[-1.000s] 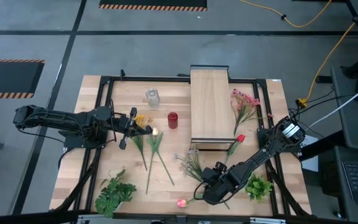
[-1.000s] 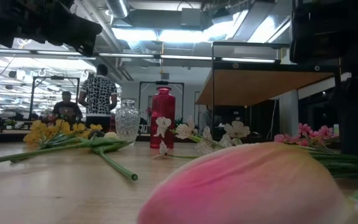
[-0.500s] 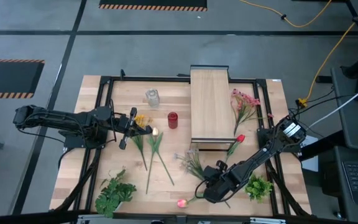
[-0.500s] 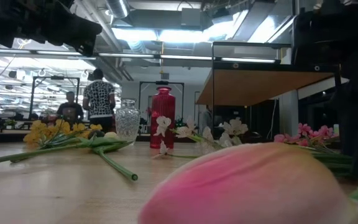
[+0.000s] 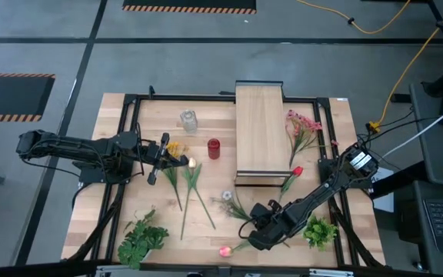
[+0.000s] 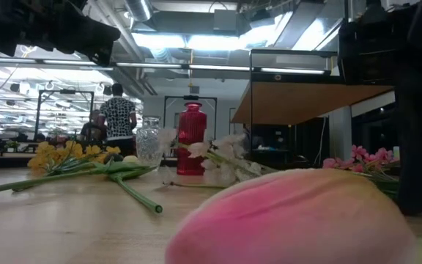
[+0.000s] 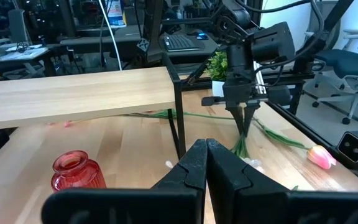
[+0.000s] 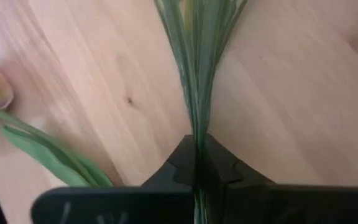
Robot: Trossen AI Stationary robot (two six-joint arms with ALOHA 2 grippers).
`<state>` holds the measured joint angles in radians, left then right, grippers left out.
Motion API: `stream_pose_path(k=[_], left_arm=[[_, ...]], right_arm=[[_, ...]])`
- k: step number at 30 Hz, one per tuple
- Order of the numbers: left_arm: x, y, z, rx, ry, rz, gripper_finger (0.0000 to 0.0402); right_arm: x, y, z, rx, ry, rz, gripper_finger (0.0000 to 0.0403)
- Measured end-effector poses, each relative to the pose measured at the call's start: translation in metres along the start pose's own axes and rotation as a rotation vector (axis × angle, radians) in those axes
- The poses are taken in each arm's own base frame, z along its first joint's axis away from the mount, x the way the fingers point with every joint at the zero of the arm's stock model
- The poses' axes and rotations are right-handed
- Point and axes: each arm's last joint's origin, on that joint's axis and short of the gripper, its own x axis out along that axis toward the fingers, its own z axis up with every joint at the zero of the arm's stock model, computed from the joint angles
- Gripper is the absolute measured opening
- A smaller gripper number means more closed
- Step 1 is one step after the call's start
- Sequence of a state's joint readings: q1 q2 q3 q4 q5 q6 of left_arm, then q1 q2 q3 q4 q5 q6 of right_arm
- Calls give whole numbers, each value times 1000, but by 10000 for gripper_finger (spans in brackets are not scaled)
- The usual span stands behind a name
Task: Pick and place flowers into a vace then onto a shelf
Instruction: Put the white flowers into the red vase
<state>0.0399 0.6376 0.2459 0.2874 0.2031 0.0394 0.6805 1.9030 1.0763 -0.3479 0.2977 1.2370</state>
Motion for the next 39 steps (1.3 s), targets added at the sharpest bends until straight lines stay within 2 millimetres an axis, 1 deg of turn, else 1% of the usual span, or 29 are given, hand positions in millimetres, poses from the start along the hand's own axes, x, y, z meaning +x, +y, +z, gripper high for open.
stream_pose_path(k=[3, 9, 16, 22, 31, 36, 39], left_arm=[[0, 0, 0, -3, 0, 0, 3], [0, 0, 0, -16, 0, 0, 3], [0, 0, 0, -19, 0, 0, 3], [0, 0, 0, -19, 0, 0, 3], [0, 0, 0, -19, 0, 0, 3], [0, 0, 0, -18, 0, 0, 3], [0, 0, 0, -15, 0, 0, 3]], right_arm=[[-1, 3, 2, -2, -12, 28, 6], [-15, 6, 8, -41, -44, 62, 4], [-41, 9, 23, -132, -125, 122, 4], [-60, 9, 39, -267, -189, 168, 4], [-77, -4, 72, -420, -308, 211, 4], [-81, -20, 84, -470, -397, 242, 4], [-81, -30, 90, -517, -485, 317, 4]])
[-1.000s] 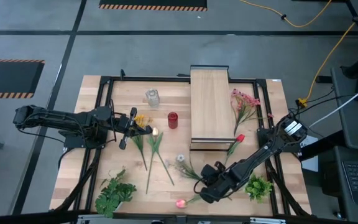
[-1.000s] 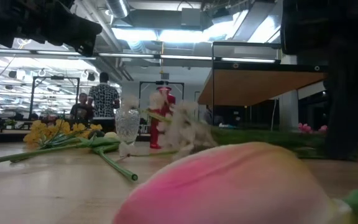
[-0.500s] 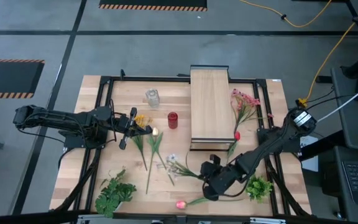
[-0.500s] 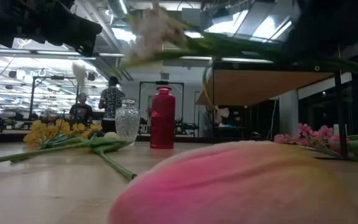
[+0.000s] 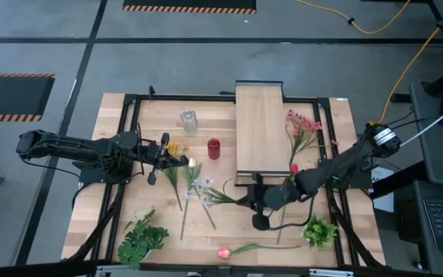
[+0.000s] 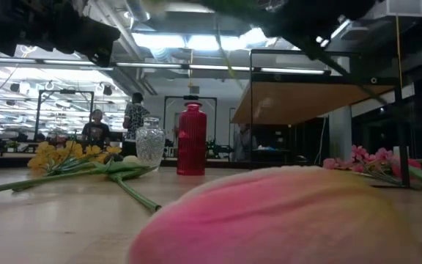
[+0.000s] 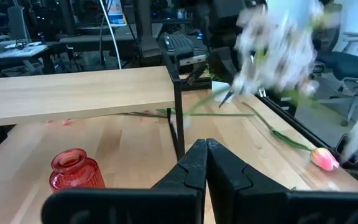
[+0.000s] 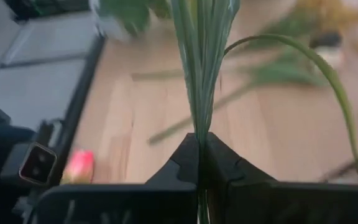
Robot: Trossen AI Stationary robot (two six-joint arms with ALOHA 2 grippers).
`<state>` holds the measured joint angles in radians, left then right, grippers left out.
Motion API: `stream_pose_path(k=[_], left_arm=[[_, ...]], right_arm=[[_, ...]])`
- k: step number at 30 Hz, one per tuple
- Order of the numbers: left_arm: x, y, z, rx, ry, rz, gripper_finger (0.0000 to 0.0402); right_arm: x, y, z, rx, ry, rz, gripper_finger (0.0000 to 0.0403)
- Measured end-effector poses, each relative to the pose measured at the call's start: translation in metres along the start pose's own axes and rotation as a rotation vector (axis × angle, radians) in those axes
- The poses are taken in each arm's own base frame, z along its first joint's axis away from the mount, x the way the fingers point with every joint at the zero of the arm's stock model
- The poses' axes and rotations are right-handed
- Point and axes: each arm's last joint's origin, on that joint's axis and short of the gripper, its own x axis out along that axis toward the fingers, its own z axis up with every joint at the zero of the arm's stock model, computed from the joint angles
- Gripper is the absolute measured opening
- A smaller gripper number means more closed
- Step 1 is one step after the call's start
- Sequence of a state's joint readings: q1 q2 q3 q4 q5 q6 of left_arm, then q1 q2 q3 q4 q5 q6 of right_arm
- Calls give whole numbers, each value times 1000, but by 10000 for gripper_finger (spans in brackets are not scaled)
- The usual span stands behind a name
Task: Pick and place flowers into a vace then onto a shelf
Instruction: Put the white flowers into the red vase
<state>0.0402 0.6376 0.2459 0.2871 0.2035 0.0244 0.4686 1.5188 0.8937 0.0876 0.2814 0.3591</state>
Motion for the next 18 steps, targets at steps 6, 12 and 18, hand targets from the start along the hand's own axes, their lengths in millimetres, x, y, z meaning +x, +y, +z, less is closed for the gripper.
stream_pose_path(k=[6, 12, 18], left_arm=[[0, 0, 0, -1, 0, 0, 3], [0, 0, 0, -3, 0, 0, 3], [0, 0, 0, -3, 0, 0, 3]], right_arm=[[-3, -20, 4, -122, -204, 127, 4], [-3, -26, 10, -145, -251, 182, 6], [-6, -22, 17, -167, -326, 266, 6]])
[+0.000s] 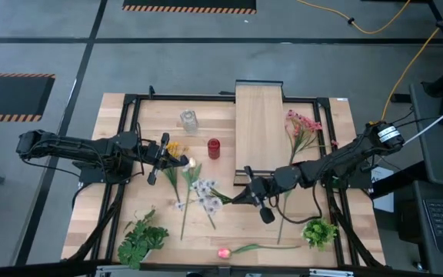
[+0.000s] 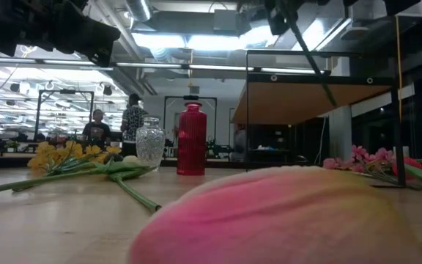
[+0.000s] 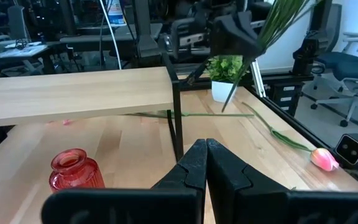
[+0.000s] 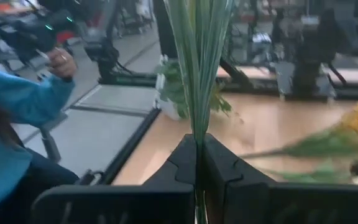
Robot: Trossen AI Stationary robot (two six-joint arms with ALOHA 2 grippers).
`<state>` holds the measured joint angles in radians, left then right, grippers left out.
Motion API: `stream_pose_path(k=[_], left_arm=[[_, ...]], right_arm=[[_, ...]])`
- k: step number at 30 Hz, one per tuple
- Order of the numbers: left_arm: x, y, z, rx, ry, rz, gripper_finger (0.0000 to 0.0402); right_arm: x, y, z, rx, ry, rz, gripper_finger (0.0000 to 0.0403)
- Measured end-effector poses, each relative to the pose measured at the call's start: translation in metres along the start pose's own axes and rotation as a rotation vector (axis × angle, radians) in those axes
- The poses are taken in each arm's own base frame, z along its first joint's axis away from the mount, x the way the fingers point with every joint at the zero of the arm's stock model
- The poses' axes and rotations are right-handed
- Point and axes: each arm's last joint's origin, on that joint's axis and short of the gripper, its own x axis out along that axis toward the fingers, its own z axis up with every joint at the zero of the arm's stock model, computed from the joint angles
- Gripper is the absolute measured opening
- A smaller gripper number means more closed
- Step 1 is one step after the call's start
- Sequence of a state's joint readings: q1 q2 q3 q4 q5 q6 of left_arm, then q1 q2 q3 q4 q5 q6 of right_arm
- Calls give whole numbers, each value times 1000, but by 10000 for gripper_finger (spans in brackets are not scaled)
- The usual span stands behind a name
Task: Pick and place flowers into a vace then onto a shelf
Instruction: Put the white flowers into the red vase
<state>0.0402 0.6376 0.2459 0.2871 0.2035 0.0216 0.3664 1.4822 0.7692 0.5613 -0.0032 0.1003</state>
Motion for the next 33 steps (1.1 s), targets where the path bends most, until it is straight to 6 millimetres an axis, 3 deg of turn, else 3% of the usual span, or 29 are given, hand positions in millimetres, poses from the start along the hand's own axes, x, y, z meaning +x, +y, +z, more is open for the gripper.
stream_pose_path(k=[15, 28, 33], left_arm=[[-1, 0, 13, 79, -135, 17, 15], [-1, 0, 17, 74, -175, 88, 178], [6, -10, 20, 73, -212, 44, 213]], right_arm=[[-1, -1, 14, -149, -149, -81, 8], [-3, -2, 24, -196, -244, -143, 9], [-2, -6, 22, -181, -233, -241, 9]])
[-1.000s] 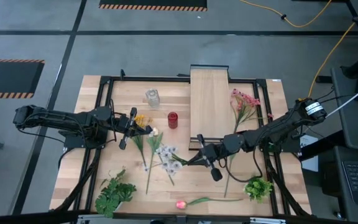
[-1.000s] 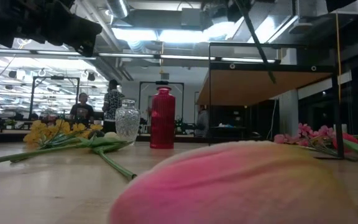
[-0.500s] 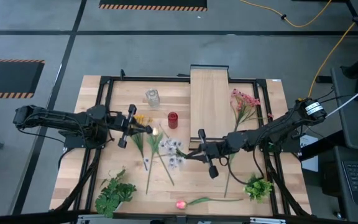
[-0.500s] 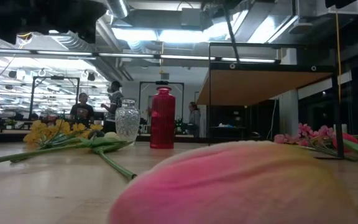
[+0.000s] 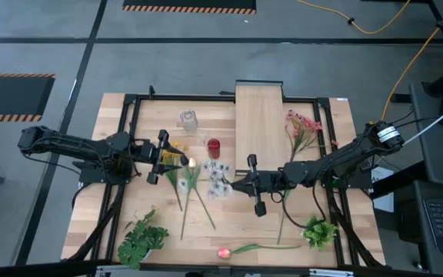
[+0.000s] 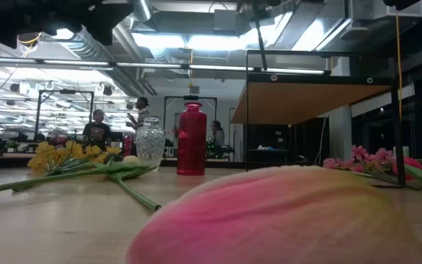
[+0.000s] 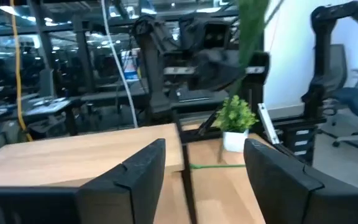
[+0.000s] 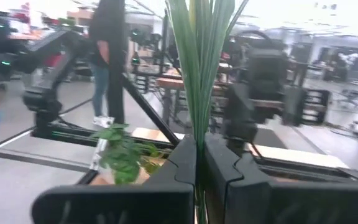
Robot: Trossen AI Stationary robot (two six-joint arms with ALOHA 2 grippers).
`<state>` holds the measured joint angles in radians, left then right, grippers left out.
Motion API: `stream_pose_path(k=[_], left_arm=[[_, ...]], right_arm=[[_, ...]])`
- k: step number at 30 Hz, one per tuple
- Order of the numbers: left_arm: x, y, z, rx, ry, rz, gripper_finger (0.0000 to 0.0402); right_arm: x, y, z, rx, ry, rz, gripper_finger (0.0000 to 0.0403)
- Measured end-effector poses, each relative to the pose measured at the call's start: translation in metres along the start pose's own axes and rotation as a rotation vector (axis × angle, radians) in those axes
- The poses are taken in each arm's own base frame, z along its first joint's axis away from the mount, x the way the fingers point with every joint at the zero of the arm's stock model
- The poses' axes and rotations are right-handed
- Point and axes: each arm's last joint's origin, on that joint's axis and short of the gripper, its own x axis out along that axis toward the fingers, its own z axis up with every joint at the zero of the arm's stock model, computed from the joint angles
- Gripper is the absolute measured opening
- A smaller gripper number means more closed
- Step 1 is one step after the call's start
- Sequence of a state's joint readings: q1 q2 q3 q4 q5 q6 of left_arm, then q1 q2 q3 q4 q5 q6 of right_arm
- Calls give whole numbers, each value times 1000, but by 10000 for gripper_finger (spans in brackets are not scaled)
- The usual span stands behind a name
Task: Pick and place flowers into a vace then onto a shelf
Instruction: Put the white flowers into the red vase
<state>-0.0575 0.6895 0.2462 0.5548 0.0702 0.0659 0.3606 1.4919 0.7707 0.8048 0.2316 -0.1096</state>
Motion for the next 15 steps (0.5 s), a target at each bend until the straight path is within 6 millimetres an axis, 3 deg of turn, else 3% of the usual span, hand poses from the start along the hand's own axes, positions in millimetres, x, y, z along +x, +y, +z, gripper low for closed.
stream_pose_path(k=[4, 15], left_arm=[[13, -7, 0, -15, 22, 25, 216], [73, -14, 16, -37, 86, 14, 217]], right_arm=[[3, -3, -2, 5, -24, -18, 9], [13, -10, -18, 27, -30, -52, 9]])
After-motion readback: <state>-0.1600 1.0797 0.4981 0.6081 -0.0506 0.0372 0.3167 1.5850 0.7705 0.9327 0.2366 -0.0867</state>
